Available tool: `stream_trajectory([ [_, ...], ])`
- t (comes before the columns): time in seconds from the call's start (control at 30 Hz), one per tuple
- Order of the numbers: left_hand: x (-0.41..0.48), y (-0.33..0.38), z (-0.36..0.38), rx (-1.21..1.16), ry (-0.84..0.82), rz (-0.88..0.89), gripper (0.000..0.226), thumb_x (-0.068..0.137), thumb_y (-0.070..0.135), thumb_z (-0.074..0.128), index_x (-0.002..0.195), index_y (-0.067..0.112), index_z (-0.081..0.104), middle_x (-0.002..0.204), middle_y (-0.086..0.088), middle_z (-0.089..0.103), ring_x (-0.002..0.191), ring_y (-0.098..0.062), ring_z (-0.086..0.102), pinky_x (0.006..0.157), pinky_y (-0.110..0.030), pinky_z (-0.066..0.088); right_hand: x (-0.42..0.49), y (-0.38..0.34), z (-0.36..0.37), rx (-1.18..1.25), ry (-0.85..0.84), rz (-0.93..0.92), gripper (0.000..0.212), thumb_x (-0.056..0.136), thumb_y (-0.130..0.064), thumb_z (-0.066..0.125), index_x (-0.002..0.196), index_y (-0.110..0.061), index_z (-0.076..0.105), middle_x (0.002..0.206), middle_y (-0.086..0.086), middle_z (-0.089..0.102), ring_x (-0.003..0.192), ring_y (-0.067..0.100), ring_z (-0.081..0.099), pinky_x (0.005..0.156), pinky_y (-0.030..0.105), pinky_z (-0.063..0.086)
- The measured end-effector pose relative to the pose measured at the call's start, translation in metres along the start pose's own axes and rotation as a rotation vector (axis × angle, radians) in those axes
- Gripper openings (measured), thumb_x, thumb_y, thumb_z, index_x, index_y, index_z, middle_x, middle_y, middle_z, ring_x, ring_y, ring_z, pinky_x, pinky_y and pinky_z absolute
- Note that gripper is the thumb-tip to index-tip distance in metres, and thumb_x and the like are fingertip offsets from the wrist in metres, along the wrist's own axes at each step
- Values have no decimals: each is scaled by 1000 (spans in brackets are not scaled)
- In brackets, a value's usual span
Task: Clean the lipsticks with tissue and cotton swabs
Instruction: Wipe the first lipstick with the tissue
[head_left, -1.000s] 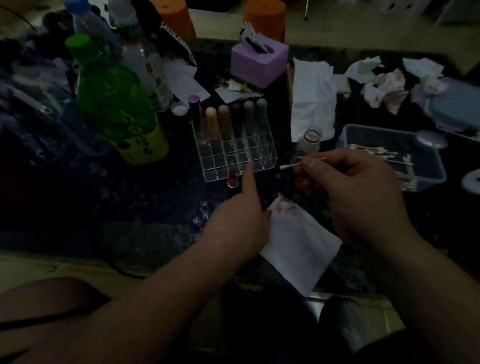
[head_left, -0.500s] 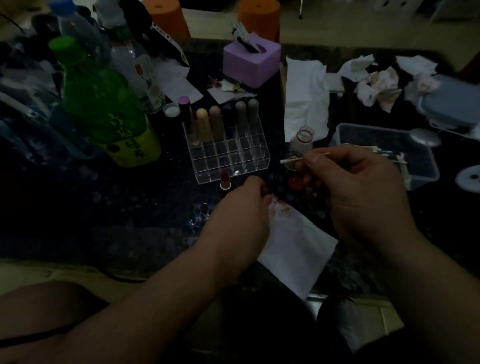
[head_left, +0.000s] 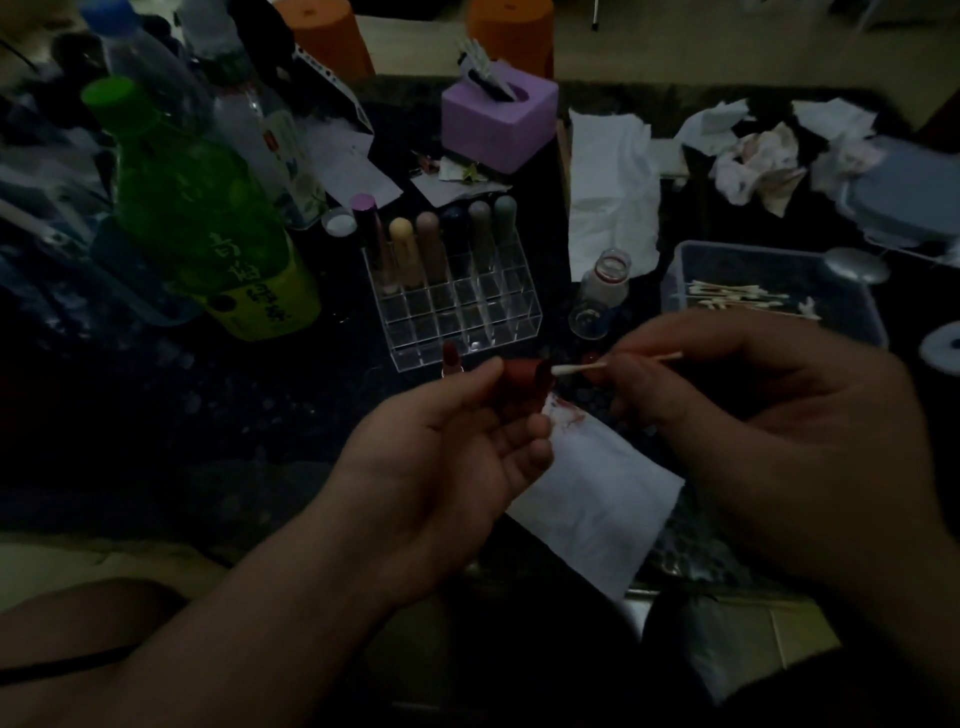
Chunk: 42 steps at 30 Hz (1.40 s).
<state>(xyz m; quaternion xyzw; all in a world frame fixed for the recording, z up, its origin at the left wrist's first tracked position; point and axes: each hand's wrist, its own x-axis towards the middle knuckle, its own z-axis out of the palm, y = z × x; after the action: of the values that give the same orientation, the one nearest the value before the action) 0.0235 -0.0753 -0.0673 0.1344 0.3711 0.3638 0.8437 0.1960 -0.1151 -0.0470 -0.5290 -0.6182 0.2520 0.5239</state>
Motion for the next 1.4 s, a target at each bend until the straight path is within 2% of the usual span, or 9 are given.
stream_trajectory([
  [0.2,4,-3,0,49,39,1,25,89,26,59,83,6,74,79,-7,65,61,-13,60,55,-23,53,5,8,3,-64,-22,44,15,85,-15,75,90,-29,72,85,-13,72,77,5,70,69,17,56],
  [0.4,5,-1,-3,103,59,3,26,86,29,61,82,7,75,77,-7,64,60,-13,57,52,-22,51,6,11,5,-110,-74,36,10,84,-12,74,90,-20,75,76,-11,71,74,7,70,66,23,57],
  [0.6,9,0,-9,118,56,29,28,90,27,59,85,5,75,82,-9,66,61,-12,59,54,-22,51,7,10,6,-238,-144,13,8,85,-24,69,91,-25,74,72,-19,66,64,2,65,57,15,51],
  [0.73,8,1,-11,88,49,34,26,91,24,58,96,2,70,85,-10,65,63,-12,59,56,-23,52,6,11,7,-141,-161,87,6,83,-25,69,85,-31,72,69,-17,67,63,4,66,56,14,50],
  [0.83,7,3,-11,79,40,38,25,91,23,58,99,2,69,84,-9,65,64,-12,59,57,-23,52,5,9,7,-56,-167,118,5,83,-21,70,85,-24,74,70,-11,70,60,9,68,55,19,53],
  [0.97,7,4,-12,68,41,41,26,90,22,58,100,1,70,84,-8,64,65,-12,59,56,-22,51,7,5,5,-14,-49,117,8,83,-18,71,85,-25,73,74,-10,73,61,10,69,55,19,55],
  [1.03,6,4,-13,79,28,37,25,91,22,58,99,2,71,84,-7,65,64,-12,59,56,-23,51,8,5,4,-34,-27,113,9,82,-20,71,84,-28,72,75,-11,73,61,8,69,56,18,55],
  [1.2,4,2,-11,113,-3,34,25,91,22,57,95,3,73,82,-7,67,64,-12,59,56,-22,52,8,10,5,-113,-137,67,7,83,-19,71,88,-23,74,71,-11,70,64,6,68,57,17,53],
  [1.4,7,1,-13,96,14,62,28,86,21,60,99,0,72,83,-9,69,64,-12,61,56,-22,52,9,11,3,-229,-169,45,7,83,-22,72,88,-26,75,70,-18,68,63,1,66,55,15,51],
])
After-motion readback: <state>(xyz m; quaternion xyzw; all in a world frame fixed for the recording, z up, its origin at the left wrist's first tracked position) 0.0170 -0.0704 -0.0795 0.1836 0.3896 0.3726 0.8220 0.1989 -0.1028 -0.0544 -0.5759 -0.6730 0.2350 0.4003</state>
